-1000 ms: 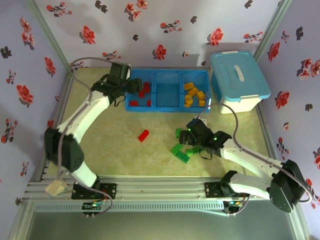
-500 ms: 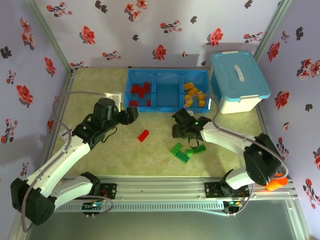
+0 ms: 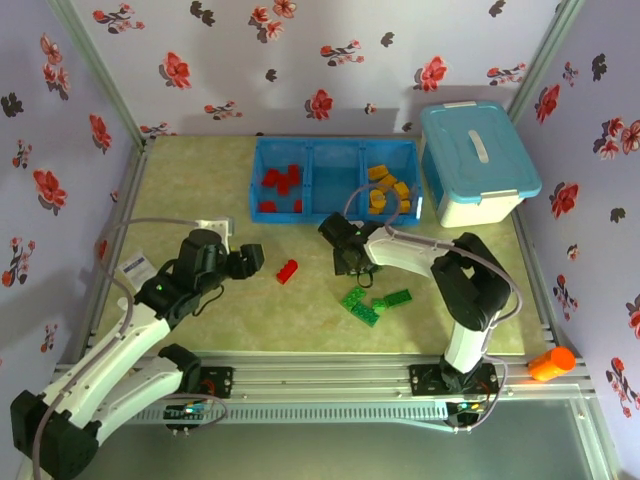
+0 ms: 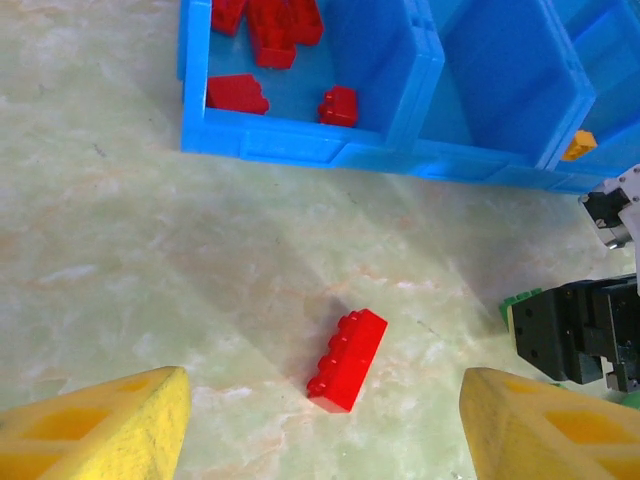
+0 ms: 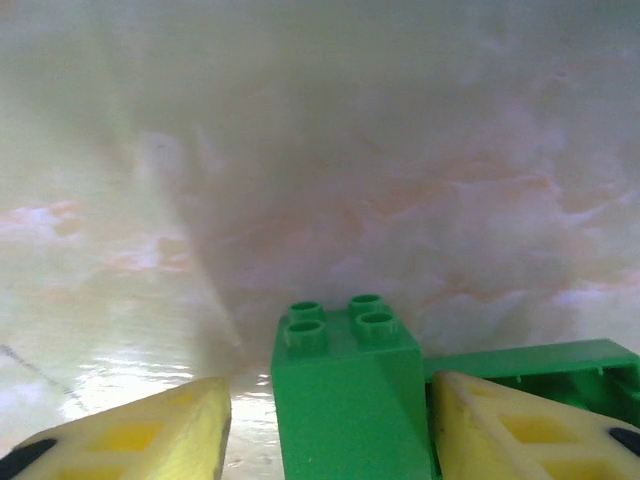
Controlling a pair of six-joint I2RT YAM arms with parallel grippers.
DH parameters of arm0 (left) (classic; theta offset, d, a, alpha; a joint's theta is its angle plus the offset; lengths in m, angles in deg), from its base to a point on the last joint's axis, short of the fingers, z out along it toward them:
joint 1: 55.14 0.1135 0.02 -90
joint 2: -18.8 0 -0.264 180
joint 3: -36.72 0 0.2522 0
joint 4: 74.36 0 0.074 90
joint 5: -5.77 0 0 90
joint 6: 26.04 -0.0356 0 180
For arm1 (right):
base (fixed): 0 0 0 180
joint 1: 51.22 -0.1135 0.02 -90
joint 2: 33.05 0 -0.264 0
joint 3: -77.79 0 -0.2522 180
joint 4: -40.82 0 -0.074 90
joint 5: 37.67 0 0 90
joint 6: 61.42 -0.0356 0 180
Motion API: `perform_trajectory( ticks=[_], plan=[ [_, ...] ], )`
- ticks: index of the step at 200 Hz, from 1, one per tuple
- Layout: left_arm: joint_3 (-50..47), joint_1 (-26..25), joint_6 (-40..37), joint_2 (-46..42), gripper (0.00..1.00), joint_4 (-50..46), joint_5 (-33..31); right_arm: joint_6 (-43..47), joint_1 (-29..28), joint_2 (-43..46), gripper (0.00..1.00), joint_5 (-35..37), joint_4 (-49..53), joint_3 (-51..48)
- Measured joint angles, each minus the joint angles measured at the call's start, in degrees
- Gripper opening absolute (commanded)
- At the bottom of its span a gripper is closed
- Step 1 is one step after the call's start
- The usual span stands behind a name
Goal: Sort the legos into containers by color
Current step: Pick up the lego from the center of the table.
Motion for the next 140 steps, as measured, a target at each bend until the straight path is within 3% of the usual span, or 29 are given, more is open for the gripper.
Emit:
perform_trajectory(
  ticks=[59,140],
  plan=[
    [-0.11,-0.04,0.13,-0.5,0.71,-0.26,-0.48,-0.63,-3.74,-3.61,0.29,0.68,2.34,4.07],
    [-1.79,-0.92,1.05,-3.65,0.7,-1.57,-1.05,0.87,-3.45,-3.21,0.28,1.77,5.42,12.17]
  ],
)
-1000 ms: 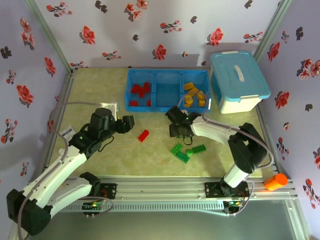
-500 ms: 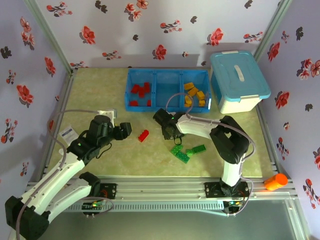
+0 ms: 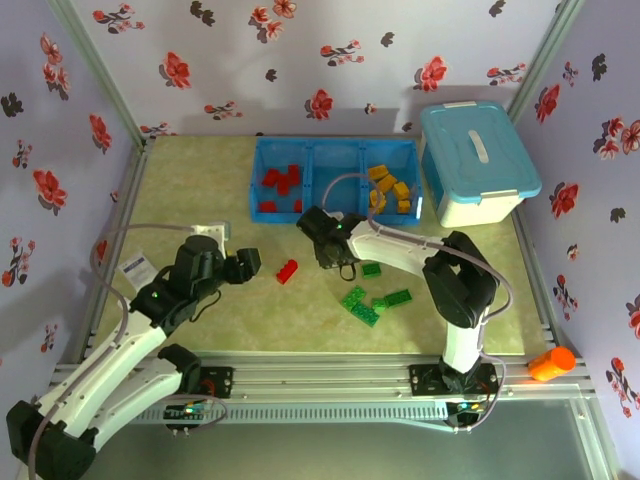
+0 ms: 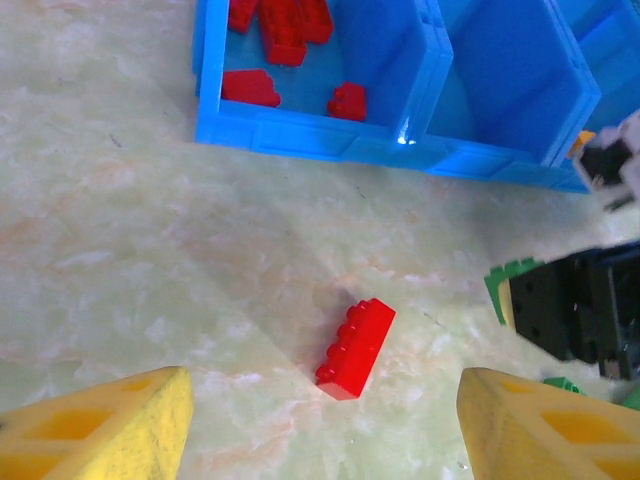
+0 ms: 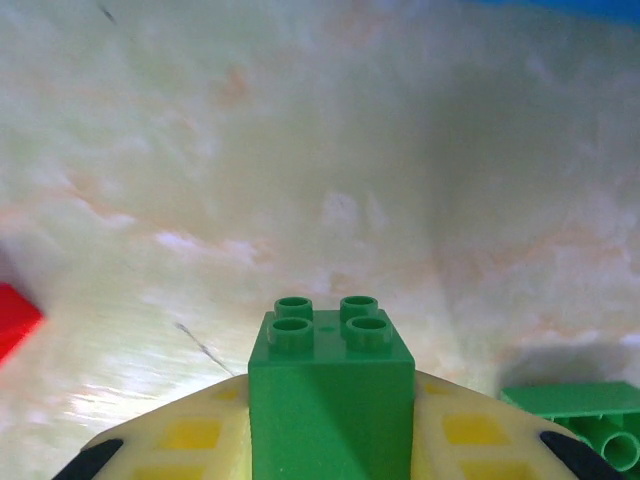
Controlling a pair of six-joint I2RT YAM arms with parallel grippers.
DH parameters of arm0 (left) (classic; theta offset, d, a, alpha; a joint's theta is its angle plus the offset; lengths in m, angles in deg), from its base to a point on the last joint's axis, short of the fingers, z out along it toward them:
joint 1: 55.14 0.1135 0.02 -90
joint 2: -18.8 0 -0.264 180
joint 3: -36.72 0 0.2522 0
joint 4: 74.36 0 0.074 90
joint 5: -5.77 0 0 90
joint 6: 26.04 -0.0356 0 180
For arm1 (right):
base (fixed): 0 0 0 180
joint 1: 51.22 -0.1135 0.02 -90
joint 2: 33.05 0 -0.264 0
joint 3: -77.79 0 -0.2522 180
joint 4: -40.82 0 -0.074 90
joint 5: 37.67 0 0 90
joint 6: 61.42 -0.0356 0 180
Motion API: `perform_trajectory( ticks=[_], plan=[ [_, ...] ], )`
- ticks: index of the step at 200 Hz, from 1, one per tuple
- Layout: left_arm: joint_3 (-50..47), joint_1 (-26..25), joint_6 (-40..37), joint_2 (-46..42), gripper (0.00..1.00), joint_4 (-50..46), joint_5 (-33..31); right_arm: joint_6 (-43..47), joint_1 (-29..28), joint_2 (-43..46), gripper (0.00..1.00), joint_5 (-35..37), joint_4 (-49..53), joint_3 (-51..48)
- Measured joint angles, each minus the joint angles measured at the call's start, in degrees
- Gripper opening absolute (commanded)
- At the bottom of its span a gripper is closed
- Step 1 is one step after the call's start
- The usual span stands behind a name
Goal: Sort the legos into containers by color
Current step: Pick up the lego from the center of the table, then place the lego in the container.
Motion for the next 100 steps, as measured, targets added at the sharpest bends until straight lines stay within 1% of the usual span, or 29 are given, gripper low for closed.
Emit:
perform_trajectory(
  ticks=[32,61,81,100],
  plan=[
    [-2.91,-2.45,1.95,-2.27,0.7,-0.98,-0.02,2.25,2.62,0.0,0.28,0.15,0.5,6.58],
    [-6.03,-5.27,4.31,-4.72,0.69,-1.75,-0.44,4.48,7.45,-0.55,0.29,-0.98,1.75,12.85],
    [-6.69,-7.8,5.51,-5.25,0.69,-2.32,-1.42,6.23,10.29,-2.86,0.3,-1.18,2.8,19.19],
    [-6.71,-10.08,6.43,-5.2,0.69,-2.49,-2.62,7.82,12.31,-6.93,0.3,-1.29,4.17,25.51]
  ],
)
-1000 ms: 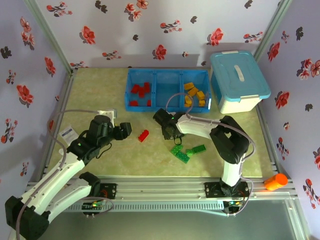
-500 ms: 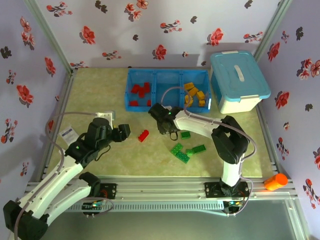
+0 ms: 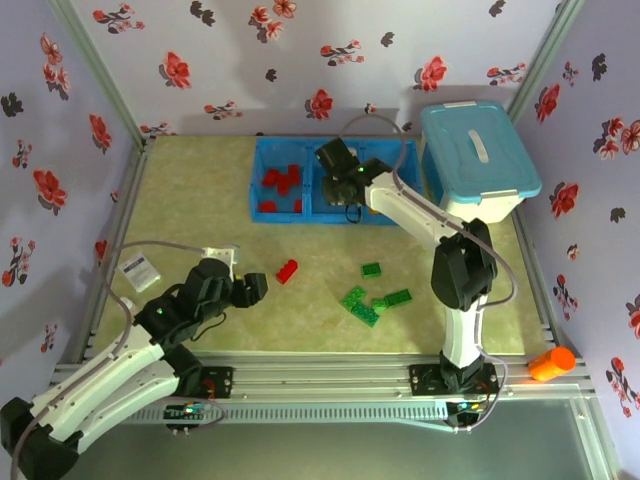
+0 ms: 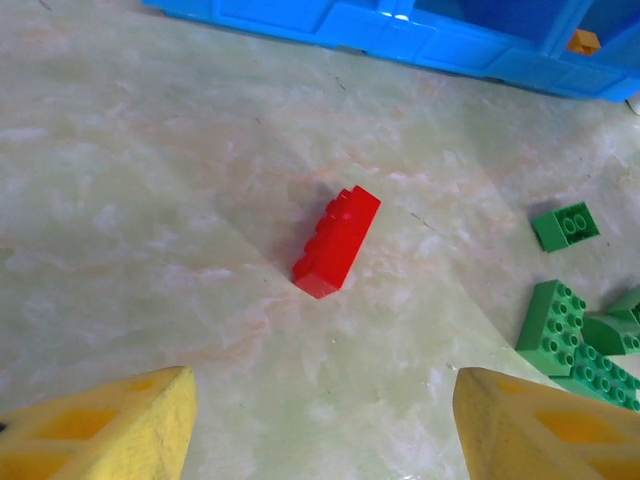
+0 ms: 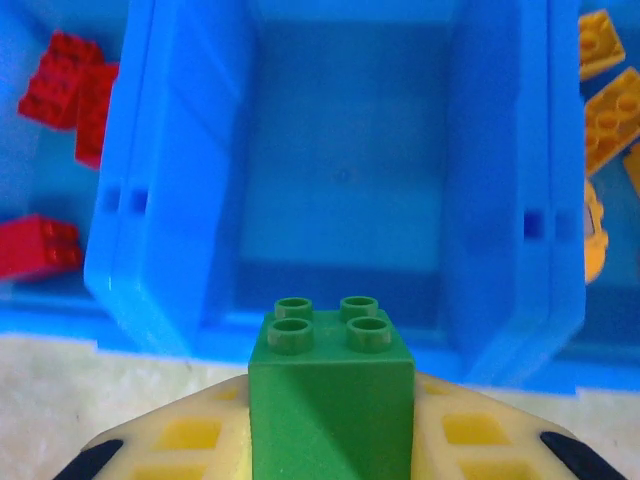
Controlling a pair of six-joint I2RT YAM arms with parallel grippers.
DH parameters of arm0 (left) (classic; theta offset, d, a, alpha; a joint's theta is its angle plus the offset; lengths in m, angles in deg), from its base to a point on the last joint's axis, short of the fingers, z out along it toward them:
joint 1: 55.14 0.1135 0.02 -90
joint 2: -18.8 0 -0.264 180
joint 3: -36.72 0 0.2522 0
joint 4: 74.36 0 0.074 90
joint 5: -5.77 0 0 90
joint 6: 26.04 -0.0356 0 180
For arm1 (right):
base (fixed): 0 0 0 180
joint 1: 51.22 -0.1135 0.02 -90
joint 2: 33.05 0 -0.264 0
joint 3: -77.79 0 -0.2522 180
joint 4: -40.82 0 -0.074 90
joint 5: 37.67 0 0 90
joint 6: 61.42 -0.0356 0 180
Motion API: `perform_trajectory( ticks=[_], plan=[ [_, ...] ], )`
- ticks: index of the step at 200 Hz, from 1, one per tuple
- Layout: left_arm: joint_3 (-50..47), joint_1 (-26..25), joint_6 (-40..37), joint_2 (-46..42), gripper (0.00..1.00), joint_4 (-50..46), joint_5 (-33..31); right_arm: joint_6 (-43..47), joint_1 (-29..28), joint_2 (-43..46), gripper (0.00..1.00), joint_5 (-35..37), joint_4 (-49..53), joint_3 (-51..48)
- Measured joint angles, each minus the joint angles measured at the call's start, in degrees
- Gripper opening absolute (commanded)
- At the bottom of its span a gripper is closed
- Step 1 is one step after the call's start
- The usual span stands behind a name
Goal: Sort the legos into containers by color
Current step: Place the lego in the container, then pick up the lego from the middle-left of the table.
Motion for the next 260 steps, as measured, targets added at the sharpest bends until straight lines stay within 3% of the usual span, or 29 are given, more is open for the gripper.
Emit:
perform_trajectory(
  ticks=[65,81,111,129,168,200,260],
  plan=[
    [0.04,-4.63,0.42,2.23,0.68,-0.63,-3.93,2.84,3.41,-14.97,0.35,-1.4,7.02,15.58],
    [0.31,-5.6,0.42,3.48,0.68,-0.74,-4.52,3.26,3.5,-16.96,0.43,-1.55,8.63,18.75],
    [2.56,-7.89,0.33,7.06,0.68,-1.01,-6.08,3.5,3.52,-17.62,0.72,-1.79,9.75,21.59],
    [4.2,-9.86,-0.15,8.94,0.69,-0.76,-6.91,3.76,3.5,-17.33,0.75,-1.97,9.73,21.77],
    [6.12,-14.71,-2.6,13.9,0.69,2.12,-7.56,3.37,3.5,-7.56,0.75,-2.93,5.14,8.92],
    [11.32,-18.27,-5.11,24.24,0.7,3.87,-7.52,2.25,3.5,5.49,0.75,-4.26,-1.14,-3.67],
    [20.46,-21.09,-8.13,43.47,0.7,9.49,-0.7,-0.5,3.5,23.12,0.78,-4.83,-11.1,-26.69]
  ],
)
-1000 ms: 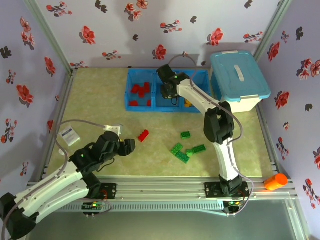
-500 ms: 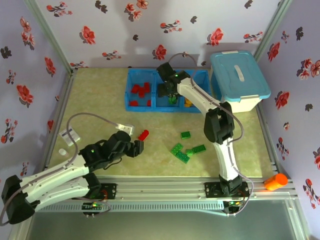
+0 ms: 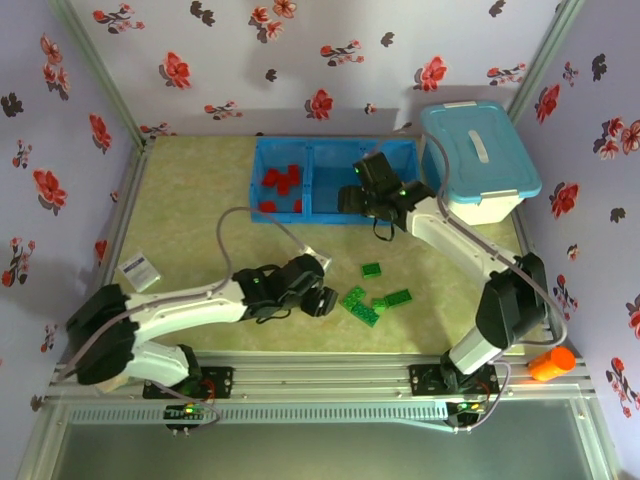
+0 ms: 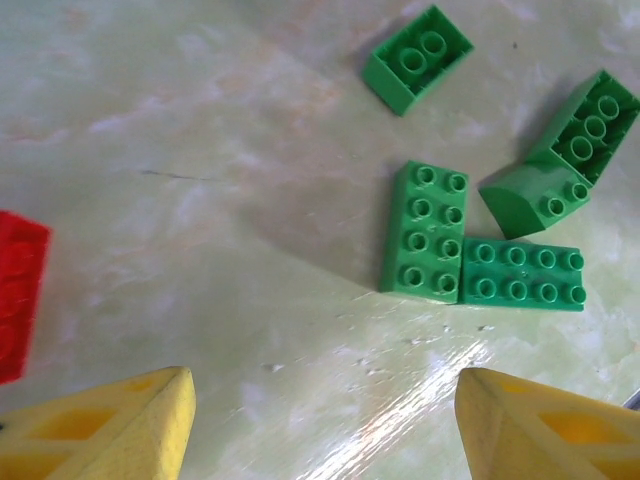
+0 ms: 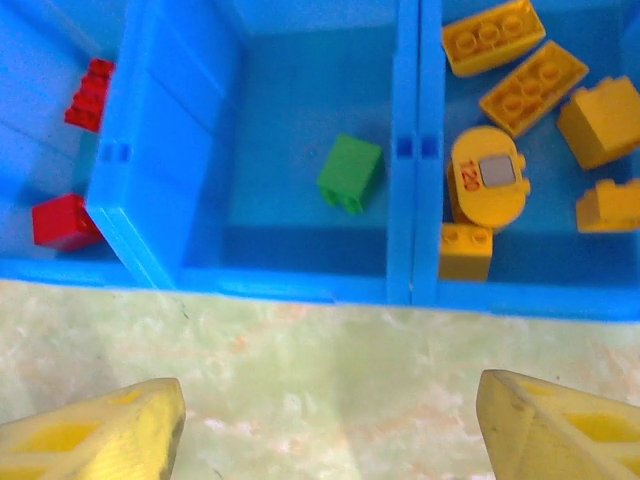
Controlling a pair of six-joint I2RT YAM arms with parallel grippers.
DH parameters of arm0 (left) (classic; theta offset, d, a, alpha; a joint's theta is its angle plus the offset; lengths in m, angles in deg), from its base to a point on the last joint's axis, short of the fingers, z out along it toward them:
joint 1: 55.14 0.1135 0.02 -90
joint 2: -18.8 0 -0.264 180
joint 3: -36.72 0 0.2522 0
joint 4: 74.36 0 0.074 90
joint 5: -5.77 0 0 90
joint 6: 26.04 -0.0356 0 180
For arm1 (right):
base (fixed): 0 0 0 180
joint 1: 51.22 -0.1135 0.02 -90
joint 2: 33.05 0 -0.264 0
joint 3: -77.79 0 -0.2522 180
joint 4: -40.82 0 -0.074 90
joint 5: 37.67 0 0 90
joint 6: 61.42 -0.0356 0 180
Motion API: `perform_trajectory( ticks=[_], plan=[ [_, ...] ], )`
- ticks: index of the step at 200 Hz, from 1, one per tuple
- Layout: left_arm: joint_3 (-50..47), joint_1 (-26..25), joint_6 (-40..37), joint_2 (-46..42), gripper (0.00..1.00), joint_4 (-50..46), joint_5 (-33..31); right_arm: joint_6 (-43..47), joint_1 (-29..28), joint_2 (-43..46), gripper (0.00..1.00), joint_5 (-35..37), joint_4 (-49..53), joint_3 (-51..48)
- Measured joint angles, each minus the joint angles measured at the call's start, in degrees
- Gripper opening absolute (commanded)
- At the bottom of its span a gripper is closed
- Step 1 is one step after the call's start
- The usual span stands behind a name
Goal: Sort the legos into containers by color
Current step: Pick up the lego from the middle-left of the table.
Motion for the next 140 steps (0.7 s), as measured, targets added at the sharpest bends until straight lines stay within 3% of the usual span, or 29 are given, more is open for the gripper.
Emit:
perform_trajectory(
  ticks=[43,140],
  plan=[
    [8.59,-0.81,-1.68,11.21,0.69,-0.37,3.08,-1.38,0.31,8.52,0.78,0.61,-2.38,-10.99],
    [22.08,-0.96,-3.58,26.47,0.64,-5.97,5.53,-5.33,5.33,31.76,0.77,5.25,-3.8,-26.82]
  ],
)
